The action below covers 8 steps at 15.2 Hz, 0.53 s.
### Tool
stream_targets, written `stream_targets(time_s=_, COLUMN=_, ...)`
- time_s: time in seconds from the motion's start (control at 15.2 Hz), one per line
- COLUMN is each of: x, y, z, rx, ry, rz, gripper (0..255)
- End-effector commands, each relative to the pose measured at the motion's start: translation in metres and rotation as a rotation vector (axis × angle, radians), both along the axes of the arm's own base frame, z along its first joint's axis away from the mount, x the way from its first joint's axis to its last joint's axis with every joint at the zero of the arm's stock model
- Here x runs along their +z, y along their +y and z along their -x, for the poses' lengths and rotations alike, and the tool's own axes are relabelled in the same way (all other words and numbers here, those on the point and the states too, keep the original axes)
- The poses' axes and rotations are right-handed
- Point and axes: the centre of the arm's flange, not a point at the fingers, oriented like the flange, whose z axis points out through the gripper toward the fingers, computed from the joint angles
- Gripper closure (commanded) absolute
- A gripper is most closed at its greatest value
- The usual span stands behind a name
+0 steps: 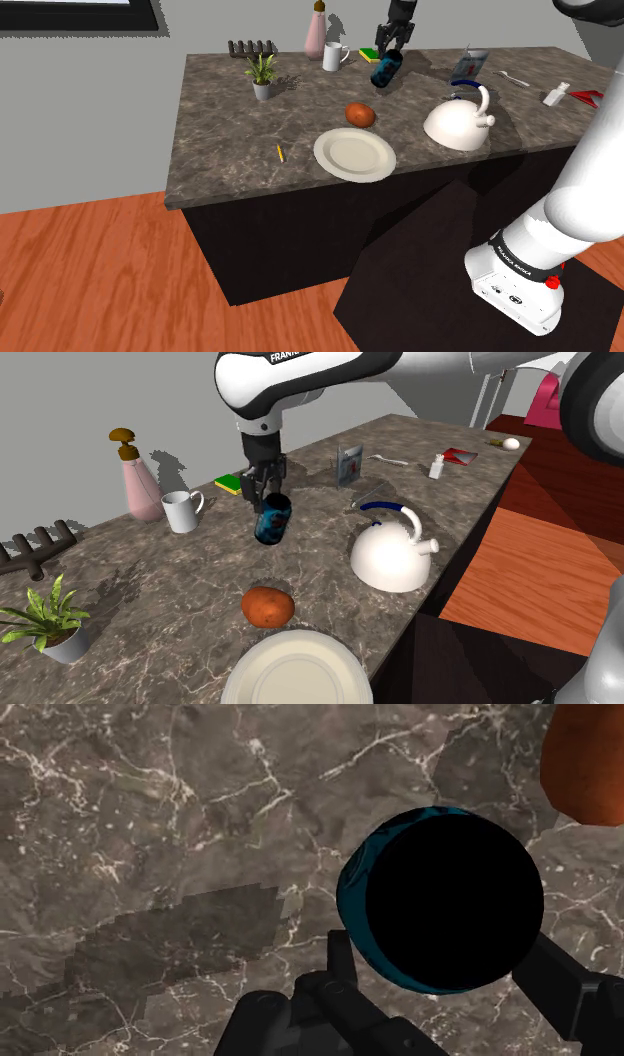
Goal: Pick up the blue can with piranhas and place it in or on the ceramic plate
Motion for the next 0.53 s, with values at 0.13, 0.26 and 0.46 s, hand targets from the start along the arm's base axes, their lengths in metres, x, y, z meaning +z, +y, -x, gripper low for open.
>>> stream_targets(time_s=0.13, x=0.008, y=0.034, z=0.02, rx=0.0, ry=0.0, rz=0.0, gripper=255)
stream_targets(time_s=0.26, x=0.011, y=0.057, z=0.032, rx=0.0, ry=0.0, rz=0.0, gripper=255)
stream_targets(time_s=0.46, x=0.016, y=0.091, z=0.052, rx=0.0, ry=0.0, rz=0.0, gripper=255)
